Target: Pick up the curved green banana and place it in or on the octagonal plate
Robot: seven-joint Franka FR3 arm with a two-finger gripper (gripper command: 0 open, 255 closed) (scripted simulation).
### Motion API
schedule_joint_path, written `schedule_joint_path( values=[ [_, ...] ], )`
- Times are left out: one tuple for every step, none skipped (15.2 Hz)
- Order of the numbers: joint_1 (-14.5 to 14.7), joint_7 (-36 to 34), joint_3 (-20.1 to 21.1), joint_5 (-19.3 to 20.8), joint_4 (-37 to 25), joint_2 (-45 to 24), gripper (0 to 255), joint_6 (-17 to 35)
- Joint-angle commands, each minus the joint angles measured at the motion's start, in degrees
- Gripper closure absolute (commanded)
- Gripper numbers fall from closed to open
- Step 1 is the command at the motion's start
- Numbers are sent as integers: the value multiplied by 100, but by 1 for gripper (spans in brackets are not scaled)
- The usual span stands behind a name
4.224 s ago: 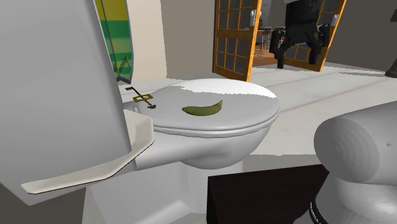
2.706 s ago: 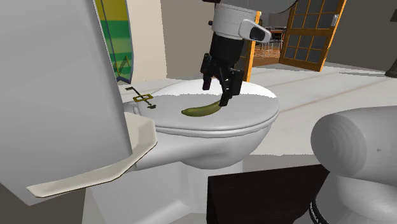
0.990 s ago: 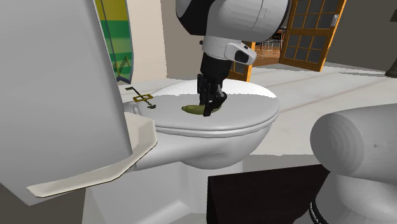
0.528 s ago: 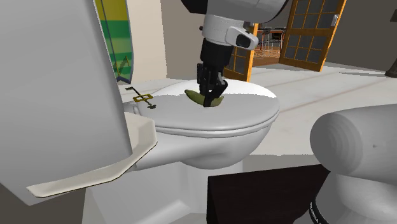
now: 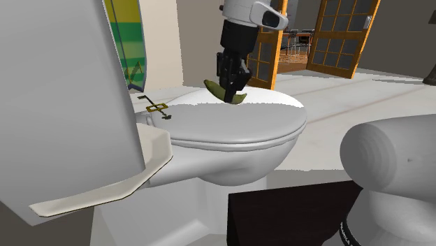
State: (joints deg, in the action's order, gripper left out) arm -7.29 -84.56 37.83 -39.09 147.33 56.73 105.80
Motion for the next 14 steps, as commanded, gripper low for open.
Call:
schedule_joint_path(
  values=[
    [-32,-28,-68,74,-142,-17,255,-124],
    [-34,-29,-72,78,-149,-17,255,-130],
    [-3,-173,62,7,-231,-34,255,-127],
    [21,-315,196,-61,-319,-55,255,-123],
    [37,-456,332,-126,-414,-82,255,-117],
    [47,-596,469,-187,-514,-113,255,-110],
    [50,-735,607,-245,-621,-148,255,-102],
    [46,-874,745,-299,-733,-187,255,-92],
    [34,-1011,885,-349,-852,-230,255,-82],
    [15,-1147,1027,-396,-976,-276,255,-71],
    [-12,-1283,1170,-438,-1105,-324,255,-60],
    [-47,-1418,1315,-477,-1240,-374,255,-48],
    [-89,-1552,1462,-511,-1381,-427,255,-37],
    [-140,-1685,1611,-542,-1527,-480,255,-26]
  ],
)
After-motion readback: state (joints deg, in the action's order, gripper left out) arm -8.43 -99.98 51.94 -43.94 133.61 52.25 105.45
